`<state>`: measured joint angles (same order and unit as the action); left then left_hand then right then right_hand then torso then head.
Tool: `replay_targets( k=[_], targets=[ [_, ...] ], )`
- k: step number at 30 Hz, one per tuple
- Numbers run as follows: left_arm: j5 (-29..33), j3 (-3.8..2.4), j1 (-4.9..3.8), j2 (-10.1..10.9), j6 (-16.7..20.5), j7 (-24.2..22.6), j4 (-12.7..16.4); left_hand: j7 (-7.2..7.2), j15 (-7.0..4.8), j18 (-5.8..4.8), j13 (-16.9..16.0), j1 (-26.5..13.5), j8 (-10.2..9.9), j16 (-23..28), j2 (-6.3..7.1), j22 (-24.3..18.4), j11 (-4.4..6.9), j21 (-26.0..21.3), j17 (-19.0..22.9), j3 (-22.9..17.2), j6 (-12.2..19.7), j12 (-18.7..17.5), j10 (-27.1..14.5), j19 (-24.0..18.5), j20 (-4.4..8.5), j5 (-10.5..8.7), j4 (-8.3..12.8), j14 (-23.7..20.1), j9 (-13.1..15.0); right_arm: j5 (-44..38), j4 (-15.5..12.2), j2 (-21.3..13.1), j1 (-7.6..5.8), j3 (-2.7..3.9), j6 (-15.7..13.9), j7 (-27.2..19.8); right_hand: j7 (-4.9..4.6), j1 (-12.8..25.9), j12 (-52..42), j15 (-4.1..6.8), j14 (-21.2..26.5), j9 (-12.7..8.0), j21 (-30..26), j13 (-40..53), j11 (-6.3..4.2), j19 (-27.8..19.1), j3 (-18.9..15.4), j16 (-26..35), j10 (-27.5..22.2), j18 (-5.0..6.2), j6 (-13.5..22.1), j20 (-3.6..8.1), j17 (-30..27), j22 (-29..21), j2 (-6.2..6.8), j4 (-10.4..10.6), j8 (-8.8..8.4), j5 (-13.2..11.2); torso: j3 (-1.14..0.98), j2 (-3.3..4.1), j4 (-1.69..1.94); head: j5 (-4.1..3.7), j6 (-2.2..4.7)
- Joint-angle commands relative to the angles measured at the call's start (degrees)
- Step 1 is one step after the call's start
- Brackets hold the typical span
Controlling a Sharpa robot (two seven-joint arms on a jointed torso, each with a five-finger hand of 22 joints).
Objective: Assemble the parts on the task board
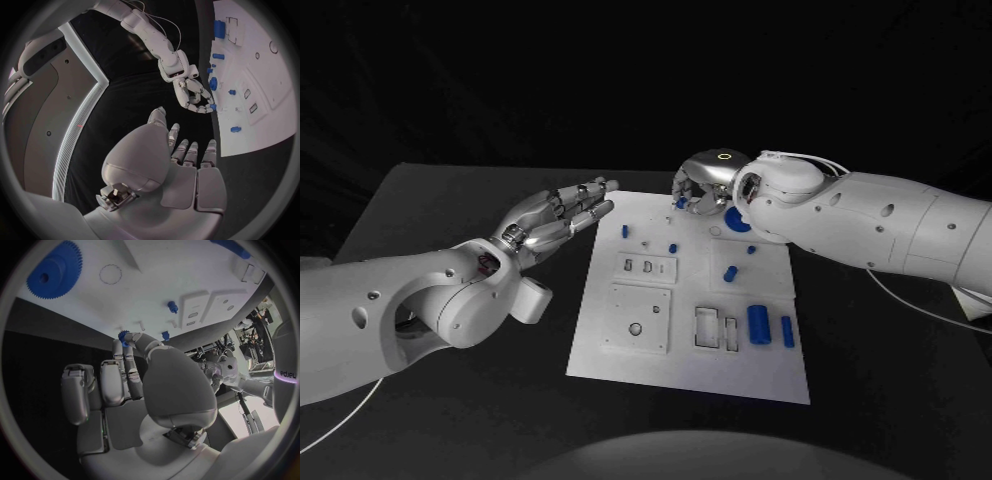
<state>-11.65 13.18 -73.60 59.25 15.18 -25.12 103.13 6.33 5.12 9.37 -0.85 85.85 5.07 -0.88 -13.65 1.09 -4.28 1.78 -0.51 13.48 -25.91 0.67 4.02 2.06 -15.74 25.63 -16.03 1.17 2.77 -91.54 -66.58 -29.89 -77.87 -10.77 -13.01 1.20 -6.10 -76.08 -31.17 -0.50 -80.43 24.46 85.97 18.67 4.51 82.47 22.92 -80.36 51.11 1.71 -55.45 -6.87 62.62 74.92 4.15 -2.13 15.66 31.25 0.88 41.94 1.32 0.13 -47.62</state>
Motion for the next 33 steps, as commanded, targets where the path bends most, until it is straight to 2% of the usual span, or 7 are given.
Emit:
replay_targets(
  k=[1, 3, 5, 11, 18, 29, 33],
  targets=[
    [-0.3, -0.06, -0.12, -0.3, -0.4, -0.5, -0.1, -0.03, 0.29, 1.01, -0.1, 0.9, 0.4, -0.4, -0.04, 0.1, -0.26, 0.2, -0.1, -0.5, -0.4, 0.3, 0.4, 0.2, -0.41, 0.39, 0.1, 0.1, 0.1, 0.1, 1.3, 0.9, 0.16, 0.02, 0.9, 0.7, -0.18, 0.1, 0.5, -0.1, 0.5, 0.7, -0.4, -0.1, 0.13, -0.3, -0.2, 0.3, 0.5, 0.64, 0.4, -0.06, -0.3, 7.4, -0.4, -0.2, -0.36, -0.2, 0.09, -0.01, -0.03, -0.14, 0.05],
    [-0.3, -0.07, -0.12, -0.4, -0.3, -0.5, -0.2, 0.04, 0.35, 1.0, -0.1, 1.1, 0.4, -0.4, -0.04, 0.1, -0.34, 0.2, -0.1, -0.6, -0.5, 0.3, 0.5, 0.2, -0.45, 0.48, 0.2, 0.2, 0.1, 0.1, 2.0, 1.5, 0.31, 0.03, 0.4, 1.0, -0.2, 0.1, 0.6, -0.11, 0.5, 0.7, -0.5, -0.1, 0.15, -0.4, -0.1, 0.4, 0.5, 0.64, 0.4, -0.07, -0.3, 7.4, -0.42, -0.2, -0.4, -0.2, 0.09, -0.02, -0.08, -0.1, -0.1],
    [-0.3, -0.07, -0.12, -0.5, -0.2, -0.5, -0.2, 0.15, 0.46, 0.94, -0.1, 1.2, 0.5, -0.5, -0.02, -0.1, -0.46, 0.0, -0.1, -0.7, -0.5, 0.3, 0.5, -0.1, -0.47, 0.57, 0.2, 0.2, 0.1, 0.1, 2.4, 1.9, 0.43, 0.03, 0.0, 1.2, -0.25, 0.1, 0.7, -0.13, 0.5, 0.8, -0.5, -0.2, 0.18, -0.4, -0.1, 0.4, 0.5, 0.66, 0.5, -0.09, -0.4, 7.4, -0.47, -0.2, -0.46, -0.1, -0.01, -0.04, 0.01, -0.09, -0.21],
    [-0.3, -0.07, -0.13, -0.6, -0.1, -0.2, -0.2, 0.26, 0.56, 0.91, -0.1, 1.4, 0.5, -0.5, 0.0, 0.0, -0.58, 0.1, -0.1, -0.7, -0.6, 0.3, 0.6, 0.0, -0.5, 0.66, 0.2, 0.2, 0.1, 0.3, 3.2, 2.5, 0.62, 0.03, -0.7, 1.4, -0.43, 0.1, 0.9, -0.19, 0.6, 0.8, -0.6, -0.3, 0.25, -0.6, 0.0, 0.4, 0.5, 0.69, 0.8, -0.13, -0.4, 7.3, -0.53, -0.2, -0.69, 0.0, -0.01, -0.06, -0.04, 0.15, -0.32],
    [-0.3, -0.07, -0.13, -0.7, -0.3, 0.3, -0.4, 0.33, 0.61, 0.91, -0.1, 1.4, 0.5, -0.6, 0.02, 0.0, -0.65, 0.1, -0.1, -0.7, -0.7, 0.3, 0.7, 0.0, -0.54, 0.75, 0.2, 0.2, 0.1, 0.8, 4.0, 3.3, 0.78, 0.03, -0.3, 1.3, -0.54, 0.3, 1.2, -0.3, 0.7, 0.8, -0.6, -0.3, 0.37, -0.5, 0.0, 0.4, 0.4, 0.66, 1.2, -0.22, -0.3, 7.4, -0.6, -0.1, -0.99, -0.2, 0.0, -0.09, -0.17, 0.04, -0.35],
    [-0.3, -0.07, -0.13, -1.0, -0.8, 1.1, -0.6, 0.53, 0.68, 0.92, -0.1, 1.6, 0.6, -0.6, 0.03, 0.0, -0.88, 0.2, -0.1, -0.8, -0.9, 0.3, 0.8, 0.1, -0.62, 0.85, 0.3, 0.3, 0.1, 1.1, 5.3, 4.7, 1.41, 0.03, 0.6, 1.3, -0.73, 0.3, 1.9, -0.46, 0.8, 0.8, -0.7, -0.5, 0.57, -0.7, 0.1, 0.5, 0.0, 0.71, 2.2, -0.37, -0.5, 7.3, -0.57, -0.2, -1.71, -0.5, -0.04, -0.08, -0.01, -0.13, -0.37],
    [-0.3, -0.07, -0.13, -1.0, -1.0, 1.4, -0.6, 0.78, 0.76, 0.93, -0.2, 1.7, 0.9, -0.7, 0.07, 0.1, -1.17, 0.3, -0.1, -0.9, -1.6, 0.4, 1.2, 0.2, -0.7, 0.92, 0.3, 0.3, 0.2, 1.1, 5.4, 4.9, 1.56, 0.03, 1.3, 1.4, -0.72, 0.4, 2.4, -0.53, 0.9, 0.7, -0.8, -0.6, 0.67, -0.8, 0.1, 0.5, -0.4, 0.75, 2.7, -0.45, -0.6, 7.1, -0.49, -0.2, -2.16, -1.0, -0.05, -0.03, -0.06, 0.05, -0.43]
  ],
)
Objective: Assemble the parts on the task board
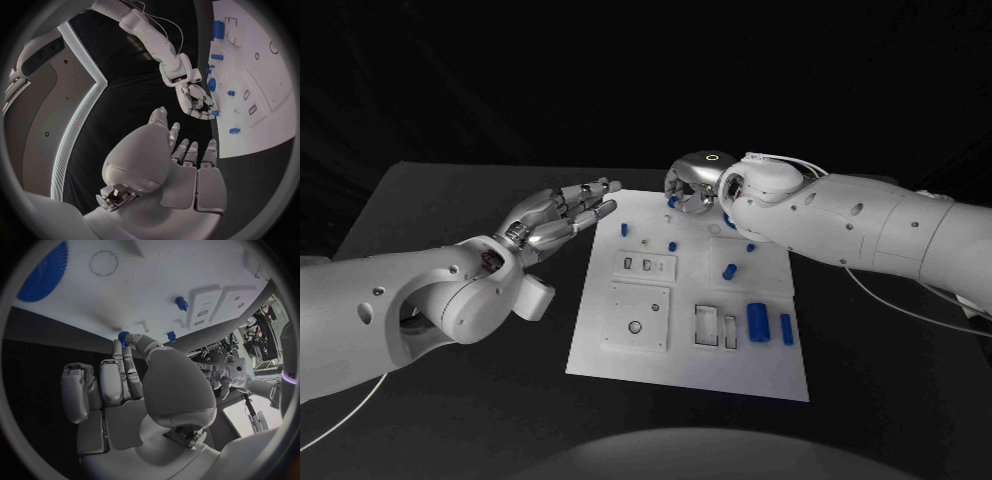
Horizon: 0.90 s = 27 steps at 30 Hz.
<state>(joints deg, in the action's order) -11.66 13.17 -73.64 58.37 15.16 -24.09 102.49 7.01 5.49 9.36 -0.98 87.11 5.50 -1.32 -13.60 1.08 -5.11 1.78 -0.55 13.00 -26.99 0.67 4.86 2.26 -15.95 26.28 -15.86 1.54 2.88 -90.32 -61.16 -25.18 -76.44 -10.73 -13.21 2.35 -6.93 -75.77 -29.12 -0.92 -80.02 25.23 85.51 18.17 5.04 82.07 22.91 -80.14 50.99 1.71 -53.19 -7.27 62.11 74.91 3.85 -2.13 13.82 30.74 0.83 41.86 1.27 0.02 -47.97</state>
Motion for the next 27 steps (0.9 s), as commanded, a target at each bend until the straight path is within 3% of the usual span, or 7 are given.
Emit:
replay_targets(
  k=[1, 7, 14, 17, 22, 27],
  targets=[
    [-0.3, -0.05, -0.09, -0.1, -1.0, 0.5, 0.1, 0.12, 0.39, 0.94, -0.1, 0.5, 0.4, -0.2, 0.02, 0.1, -0.36, 0.3, -0.1, -0.4, -0.6, 0.4, 0.4, 0.0, -0.5, 0.27, 0.1, 0.0, 0.1, -0.1, 0.0, 0.2, 0.15, -0.01, 1.6, 0.3, 0.13, 0.1, 0.5, -0.14, 0.6, -0.1, -0.5, -0.2, 0.19, -0.6, 0.1, 0.4, -0.5, 0.79, 0.8, -0.08, -0.3, 7.0, -0.17, -0.2, -0.54, -0.8, 0.01, 0.03, -0.03, 0.24, -0.16],
    [-0.2, -0.05, -0.09, -0.2, -1.1, 1.0, -0.1, 0.2, 0.42, 0.94, -0.1, 0.5, 0.5, -0.3, 0.05, 0.1, -0.45, 0.3, -0.1, -0.4, -0.8, 0.4, 0.6, 0.1, -0.52, 0.28, 0.1, 0.0, 0.1, -0.2, -0.3, 0.0, 0.28, -0.01, 2.9, 1.2, 1.02, 0.1, 4.3, -0.79, 3.5, -1.3, -2.6, -0.9, 2.06, -3.9, 0.5, 2.2, -7.9, 1.63, 6.1, -0.51, -4.3, 4.4, 0.73, -0.7, -4.3, -4.2, 0.04, 0.01, -0.09, 0.25, -0.26],
    [-0.1, -0.05, -0.09, -0.3, -1.3, 1.3, -0.3, 0.25, 0.44, 0.94, -0.1, 0.5, 0.6, -0.3, 0.07, 0.1, -0.48, 0.3, -0.1, -0.4, -0.8, 0.4, 0.5, 0.1, -0.54, 0.29, 0.1, 0.0, 0.1, -0.6, -1.3, -1.1, 0.46, -0.01, 4.3, 2.3, 2.8, -0.7, 7.3, -1.96, 11.2, -4.0, -7.6, -0.2, 3.52, -11.2, -2.1, 6.1, -21.5, 3.28, 14.2, -1.7, -13.4, -0.9, 1.34, -1.8, -9.49, -11.5, 0.0, 0.01, -0.1, 0.28, -0.22],
    [-0.1, -0.05, -0.09, -0.3, -1.4, 1.4, -0.3, 0.29, 0.47, 0.94, -0.1, 0.6, 0.6, -0.3, 0.08, 0.1, -0.53, 0.4, -0.1, -0.4, -0.8, 0.4, 0.5, 0.1, -0.55, 0.3, 0.1, 0.0, 0.1, -0.3, -2.3, -2.2, 0.49, -0.01, 1.6, 1.2, 3.32, -0.8, 6.8, -2.33, 14.4, -5.1, -9.7, 0.4, 3.79, -14.0, -3.6, 7.5, -25.2, 3.87, 17.3, -2.12, -17.0, -2.7, 1.12, -1.8, -9.94, -12.9, -0.01, 0.0, -0.06, 0.38, -0.08],
    [0.0, -0.05, -0.09, 0.0, -1.4, 1.4, -0.2, 0.37, 0.56, 0.94, -0.1, 0.6, 0.6, -0.3, 0.11, 0.2, -0.62, 0.4, -0.1, -0.4, -0.9, 0.4, 0.5, 0.2, -0.59, 0.35, 0.1, 0.0, 0.1, 1.4, -6.1, -6.6, -0.05, -0.02, -7.0, -3.4, 3.43, -1.3, 3.8, -2.1, 17.0, -5.8, -11.7, 1.9, 3.32, -16.3, -4.6, 9.1, -25.5, 4.48, 17.6, -2.1, -20.7, -4.3, 0.15, -1.5, -9.61, -12.6, 0.08, 0.02, -0.11, 0.8, 0.17],
    [0.0, -0.05, -0.09, 0.5, -1.3, 1.4, 0.0, 0.38, 0.58, 0.94, -0.1, 0.6, 0.6, -0.3, 0.12, 0.2, -0.63, 0.5, -0.1, -0.5, -0.9, 0.4, 0.6, 0.2, -0.6, 0.35, 0.1, 0.0, 0.1, 2.9, -11.4, -12.4, -1.7, -0.03, -12.2, -6.7, 2.52, -1.6, -4.7, -1.39, 20.4, -6.1, -15.4, 5.1, 2.39, -19.6, -4.5, 13.4, -15.4, 5.39, 15.8, -1.48, -27.7, -7.3, -1.33, -0.5, -8.72, -12.0, 0.12, 0.09, -0.36, 0.92, 0.07]
  ],
)
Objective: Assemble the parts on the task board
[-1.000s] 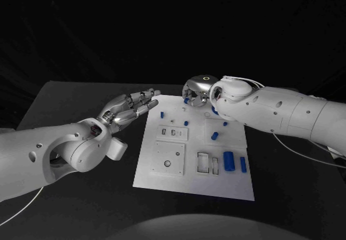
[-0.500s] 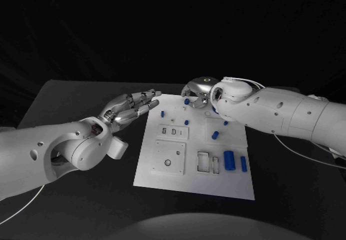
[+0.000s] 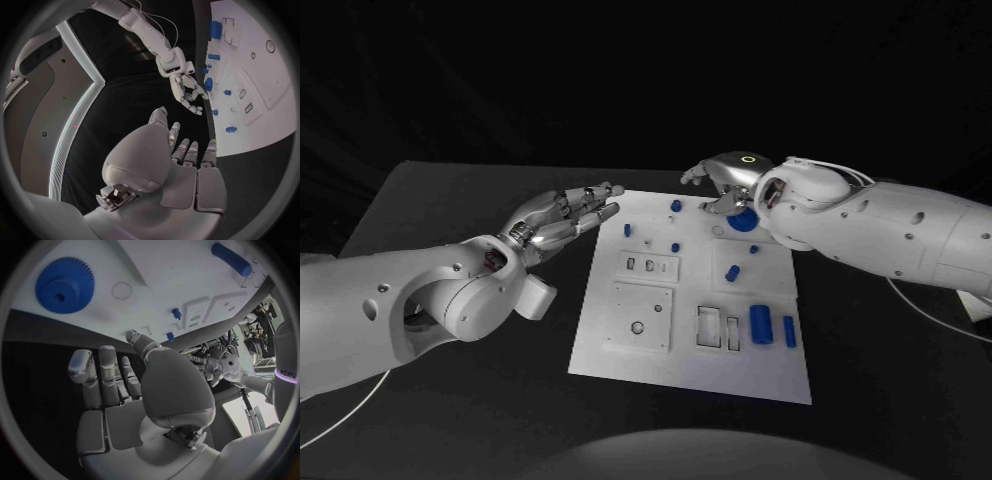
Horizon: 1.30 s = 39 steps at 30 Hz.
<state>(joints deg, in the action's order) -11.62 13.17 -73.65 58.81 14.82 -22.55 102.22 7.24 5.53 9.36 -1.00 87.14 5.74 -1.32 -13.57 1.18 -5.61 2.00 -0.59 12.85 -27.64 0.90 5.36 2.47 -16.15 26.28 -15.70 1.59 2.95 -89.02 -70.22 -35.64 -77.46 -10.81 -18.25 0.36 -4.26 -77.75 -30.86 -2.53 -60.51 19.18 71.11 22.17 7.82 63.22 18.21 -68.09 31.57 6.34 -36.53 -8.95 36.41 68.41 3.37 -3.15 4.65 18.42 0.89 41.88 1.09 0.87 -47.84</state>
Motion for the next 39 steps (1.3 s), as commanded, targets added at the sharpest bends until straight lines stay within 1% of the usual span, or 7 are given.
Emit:
replay_targets(
  k=[1, 5, 7, 13, 16, 23, 39],
  targets=[
    [-0.1, -0.05, -0.08, 0.1, -0.9, -0.2, 0.3, 0.16, 0.53, 0.94, -0.1, 0.6, 0.4, -0.3, 0.09, 0.1, -0.14, 0.2, -0.1, -0.3, -0.3, 0.2, 0.1, 0.0, -0.4, 0.35, 0.0, 0.0, 0.1, 1.8, -3.6, -3.3, -1.1, 0.04, -7.8, -5.0, -0.57, 0.3, -5.8, 0.47, 1.2, 0.0, -1.2, 2.3, -1.05, -0.7, 0.3, 1.8, 8.5, 0.75, -1.8, 0.27, -2.7, -0.8, -1.2, 0.7, 0.94, 0.2, 0.09, 0.07, -0.21, 0.03, -0.02],
    [-0.1, -0.05, -0.08, 0.1, -0.8, -0.3, 0.3, 0.22, 0.51, 0.94, -0.1, 0.7, 0.4, -0.3, 0.14, 0.1, -0.22, 0.2, -0.1, -0.3, -0.4, 0.2, 0.1, 0.0, -0.4, 0.39, 0.0, -0.1, 0.1, 1.4, -7.6, -7.7, -2.23, 0.01, -7.0, -3.4, -1.94, 1.7, -15.3, 1.99, 1.7, 0.2, -3.9, 7.5, -4.18, -2.1, -0.6, 4.6, 16.9, 1.33, -6.3, 1.49, -5.5, -2.8, -0.76, 2.3, 2.71, -4.0, 0.18, 0.03, -0.52, 0.11, 0.03],
    [-0.1, -0.05, -0.08, 0.1, -0.8, -0.3, 0.3, 0.28, 0.42, 0.94, -0.1, 0.7, 0.5, -0.3, 0.16, 0.0, -0.29, 0.2, 0.0, -0.3, -0.5, 0.2, 0.2, 0.0, -0.39, 0.4, 0.0, -0.1, 0.1, 0.6, -9.2, -9.7, -2.59, -0.01, -5.1, -1.7, -1.87, 3.4, -20.8, 2.75, -3.3, 0.0, -2.9, 11.6, -5.24, 0.4, -1.7, 1.2, 18.7, 0.8, -7.7, 2.41, 1.6, -1.4, -0.36, 4.1, 2.95, -6.2, 0.25, 0.01, -0.76, 0.12, 0.12],
    [-0.1, -0.04, -0.07, -0.2, -1.0, -0.6, 0.0, 0.33, 0.38, 0.94, -0.1, 0.7, 0.5, -0.3, 0.16, 0.1, -0.35, 0.3, -0.1, -0.3, -0.5, 0.3, 0.3, 0.0, -0.37, 0.43, 0.0, -0.1, 0.1, -2.3, -10.7, -13.1, -2.85, -0.2, 0.8, 2.4, -1.36, 6.7, -51.1, 4.82, -25.5, 0.6, 9.9, 52.4, -7.17, 16.6, -4.7, -18.5, 47.1, -3.17, -11.0, 4.6, 43.8, 11.9, 0.1, 7.7, 3.93, -8.2, 0.11, 0.03, -1.15, -0.02, 0.19],
    [-0.1, -0.03, -0.06, -0.4, -1.1, -0.7, -0.2, 0.32, 0.38, 0.94, -0.1, 0.7, 0.5, -0.4, 0.15, 0.1, -0.34, 0.3, -0.1, -0.4, -0.4, 0.3, 0.3, 0.1, -0.37, 0.44, 0.0, 0.0, 0.1, -3.6, -10.6, -13.9, -2.72, -0.29, 2.7, 4.0, -1.33, 7.5, -58.6, 4.79, -28.9, 1.4, 12.1, 66.6, -6.79, 19.0, -5.8, -21.5, 57.4, -3.84, -11.1, 4.94, 52.2, 14.3, 0.2, 8.6, 3.98, -7.7, 0.11, 0.01, -1.05, -0.14, 0.13],
    [-0.1, -0.01, -0.04, -1.1, -1.5, -0.8, -0.7, 0.31, 0.42, 0.94, -0.1, 0.8, 0.5, -0.4, 0.12, 0.1, -0.34, 0.3, -0.1, -0.4, -0.4, 0.3, 0.4, 0.1, -0.36, 0.48, 0.0, 0.0, 0.1, -5.0, -9.1, -14.5, -1.74, -0.46, 5.7, 6.2, -1.94, 7.3, -59.1, 4.13, -29.5, 4.9, 15.5, 67.8, -6.42, 22.6, -7.3, -21.9, 58.4, -5.0, -10.5, 4.21, 53.6, 18.2, 0.04, 8.6, 4.59, -3.8, 0.15, -0.04, -0.97, -0.27, 0.36],
    [-0.1, -0.01, -0.03, -1.5, -2.0, -0.6, -1.1, 0.37, 0.68, 0.93, -0.2, 1.0, 0.5, -0.6, -0.02, 0.1, -0.42, 0.3, -0.2, -0.6, -0.4, 0.3, 0.6, 0.1, -0.37, 0.57, 0.1, 0.1, 0.1, -6.0, -6.3, -12.3, 0.74, -0.49, 5.2, 6.5, -2.15, 7.2, -59.1, 3.89, -29.5, 7.0, 17.5, 67.8, -6.16, 25.0, -7.6, -21.9, 58.4, -5.75, -9.2, 3.92, 53.6, 20.2, -0.43, 8.5, 4.55, -3.2, 0.21, -0.05, -0.93, 0.0, 0.27]
  ],
)
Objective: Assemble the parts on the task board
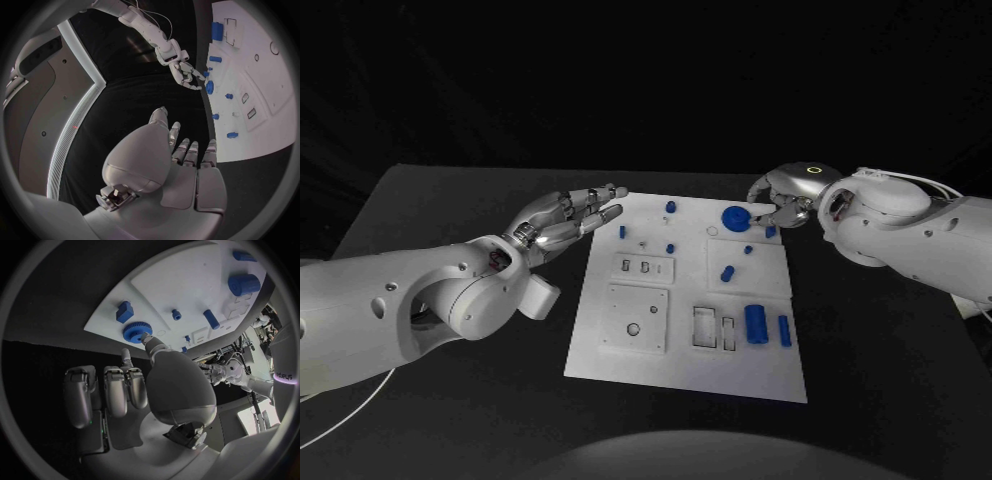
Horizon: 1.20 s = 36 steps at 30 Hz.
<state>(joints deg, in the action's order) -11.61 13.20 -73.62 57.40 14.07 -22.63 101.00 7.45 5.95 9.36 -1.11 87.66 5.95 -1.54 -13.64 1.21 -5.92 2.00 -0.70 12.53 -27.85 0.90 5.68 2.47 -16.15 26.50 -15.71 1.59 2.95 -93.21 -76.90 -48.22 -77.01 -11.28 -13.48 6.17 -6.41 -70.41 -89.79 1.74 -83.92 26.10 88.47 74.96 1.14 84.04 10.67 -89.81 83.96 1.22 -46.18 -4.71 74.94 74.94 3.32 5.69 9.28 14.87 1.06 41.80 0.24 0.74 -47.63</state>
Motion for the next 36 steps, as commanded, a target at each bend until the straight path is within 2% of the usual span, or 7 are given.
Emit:
replay_targets(
  k=[1, 4, 7, 9, 22, 36],
  targets=[
    [-0.1, -0.04, -0.06, -0.1, -1.2, -0.5, 0.2, 0.16, 0.27, 0.93, -0.1, 0.5, 0.3, -0.4, 0.05, 0.0, -0.1, 0.3, -0.1, -0.3, -0.2, 0.3, 0.3, 0.1, -0.37, 0.35, 0.1, 0.1, 0.1, -2.0, 0.5, 0.4, 0.4, -0.01, 0.1, 0.7, 0.0, -0.2, -0.2, -0.39, -6.1, 0.1, 0.1, 15.0, 0.52, 4.1, 0.0, -0.2, 6.0, -0.62, 0.6, -0.33, 15.1, 13.6, -0.41, -0.4, -0.12, 0.5, 0.02, 0.06, -0.12, 0.16, 0.06],
    [-0.1, -0.04, -0.06, -0.1, -1.3, -0.4, 0.3, 0.16, 0.27, 0.93, -0.1, 0.5, 0.3, -0.4, 0.05, 0.0, -0.1, 0.3, -0.1, -0.3, -0.2, 0.3, 0.3, 0.1, -0.37, 0.35, 0.1, 0.1, 0.1, -2.2, 0.8, 0.7, 0.66, -0.02, -0.6, 0.4, -0.09, -0.5, -0.2, -0.44, -6.1, 0.3, 0.1, 15.0, 0.59, 4.1, 0.1, -0.2, 6.0, -0.61, 0.8, -0.38, 15.1, 13.6, -0.49, -0.7, -0.32, 1.7, 0.02, 0.07, -0.08, 0.04, 0.0],
    [-0.1, -0.04, -0.06, 0.0, -1.4, -0.3, 0.3, 0.2, 0.33, 0.92, -0.1, 0.5, 0.3, -0.4, 0.04, 0.0, -0.15, 0.3, -0.1, -0.3, -0.1, 0.3, 0.3, 0.1, -0.38, 0.35, 0.1, 0.2, 0.1, -2.2, 0.8, 0.8, 0.78, -0.02, -1.2, 0.1, -0.16, -0.7, -0.2, -0.51, -6.1, 0.5, 0.1, 15.0, 0.65, 4.1, 0.5, -0.2, 6.0, -0.61, 1.1, -0.44, 15.1, 13.7, -0.51, -0.9, -0.54, 4.2, 0.0, 0.08, -0.07, 0.07, 0.01],
    [-0.1, -0.04, -0.06, 0.0, -1.4, -0.2, 0.3, 0.2, 0.33, 0.92, -0.1, 0.5, 0.3, -0.4, 0.04, 0.0, -0.15, 0.3, -0.1, -0.3, -0.1, 0.3, 0.3, 0.1, -0.38, 0.35, 0.1, 0.2, 0.1, -2.1, 0.8, 0.9, 0.83, -0.02, -1.4, -0.1, -0.18, -0.8, -0.2, -0.52, -6.1, 0.6, 0.1, 15.0, 0.67, 4.1, 0.6, -0.2, 6.0, -0.62, 1.2, -0.47, 15.1, 13.7, -0.54, -1.0, -0.64, 5.0, -0.01, 0.05, -0.09, 0.1, -0.05],
    [-0.1, -0.04, -0.06, -0.1, -1.7, 0.3, 0.4, 0.31, 0.5, 0.9, -0.1, 0.6, 0.3, -0.5, 0.01, 0.0, -0.26, 0.3, -0.1, -0.4, -0.1, 0.3, 0.5, 0.1, -0.4, 0.36, 0.0, 0.3, 0.1, -1.3, 1.0, 1.7, 0.97, -0.02, -1.4, -0.7, -0.31, -0.5, -0.2, -0.57, -6.1, 0.5, 0.1, 15.0, 0.74, 4.1, 0.9, -0.2, 6.0, -0.61, 1.7, -0.53, 15.1, 13.7, -0.77, -0.8, -1.11, 5.8, -0.03, 0.07, -0.14, 0.14, -0.31],
    [-0.1, -0.04, -0.06, -0.2, -2.0, 0.7, 0.3, 0.49, 0.69, 0.88, -0.1, 0.6, 0.4, -0.6, 0.02, 0.1, -0.46, 0.3, -0.1, -0.4, -0.3, 0.4, 0.7, 0.1, -0.43, 0.38, 0.0, 0.3, 0.1, -0.8, 3.0, 3.5, 1.51, -0.01, -1.0, -1.0, -0.36, -0.5, -0.2, -0.63, -6.1, 0.5, 0.0, 15.0, 0.81, 4.0, 1.0, -0.2, 6.0, -0.58, 1.5, -0.57, 15.1, 13.6, -0.87, -0.9, -1.1, 5.7, -0.03, 0.07, -0.08, 0.22, -0.55]
  ],
)
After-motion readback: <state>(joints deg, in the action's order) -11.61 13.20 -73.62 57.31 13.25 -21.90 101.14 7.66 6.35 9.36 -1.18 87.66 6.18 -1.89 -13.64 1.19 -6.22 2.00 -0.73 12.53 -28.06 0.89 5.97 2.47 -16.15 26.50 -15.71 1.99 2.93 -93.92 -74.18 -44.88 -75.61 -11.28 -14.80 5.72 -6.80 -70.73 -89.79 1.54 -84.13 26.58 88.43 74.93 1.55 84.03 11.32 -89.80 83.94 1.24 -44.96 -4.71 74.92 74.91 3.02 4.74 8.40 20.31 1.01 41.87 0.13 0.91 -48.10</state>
